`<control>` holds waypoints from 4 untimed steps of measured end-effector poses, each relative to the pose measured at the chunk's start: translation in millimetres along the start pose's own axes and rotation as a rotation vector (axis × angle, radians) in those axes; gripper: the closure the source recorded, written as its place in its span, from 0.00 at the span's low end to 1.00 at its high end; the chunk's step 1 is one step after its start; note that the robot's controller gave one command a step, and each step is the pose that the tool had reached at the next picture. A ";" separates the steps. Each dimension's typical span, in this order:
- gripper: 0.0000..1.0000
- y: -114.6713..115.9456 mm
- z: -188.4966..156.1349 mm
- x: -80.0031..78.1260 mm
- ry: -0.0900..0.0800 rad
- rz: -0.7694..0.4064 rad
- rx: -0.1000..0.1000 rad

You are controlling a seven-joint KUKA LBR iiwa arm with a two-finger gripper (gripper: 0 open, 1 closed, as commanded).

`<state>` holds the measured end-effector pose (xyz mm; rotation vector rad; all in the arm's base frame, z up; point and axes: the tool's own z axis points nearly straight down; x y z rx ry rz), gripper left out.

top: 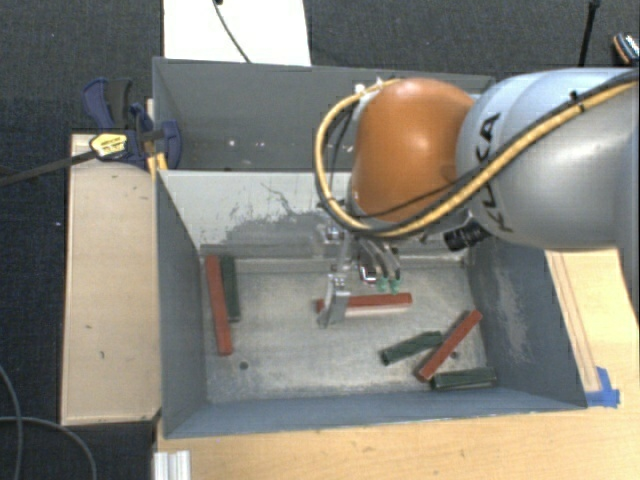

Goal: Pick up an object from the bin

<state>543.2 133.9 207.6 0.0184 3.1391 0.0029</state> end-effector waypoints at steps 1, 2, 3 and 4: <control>0.00 -50.9 81.2 -18.4 0.006 -0.136 0.004; 0.00 -61.0 140.7 -25.7 0.006 -0.110 0.002; 1.00 -60.0 136.9 -26.8 0.001 -0.108 0.000; 1.00 -54.5 -44.5 -19.8 -0.008 -0.097 0.000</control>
Offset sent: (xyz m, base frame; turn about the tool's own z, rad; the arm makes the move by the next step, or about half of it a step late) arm 0.0182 -0.0477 -0.0779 -0.1398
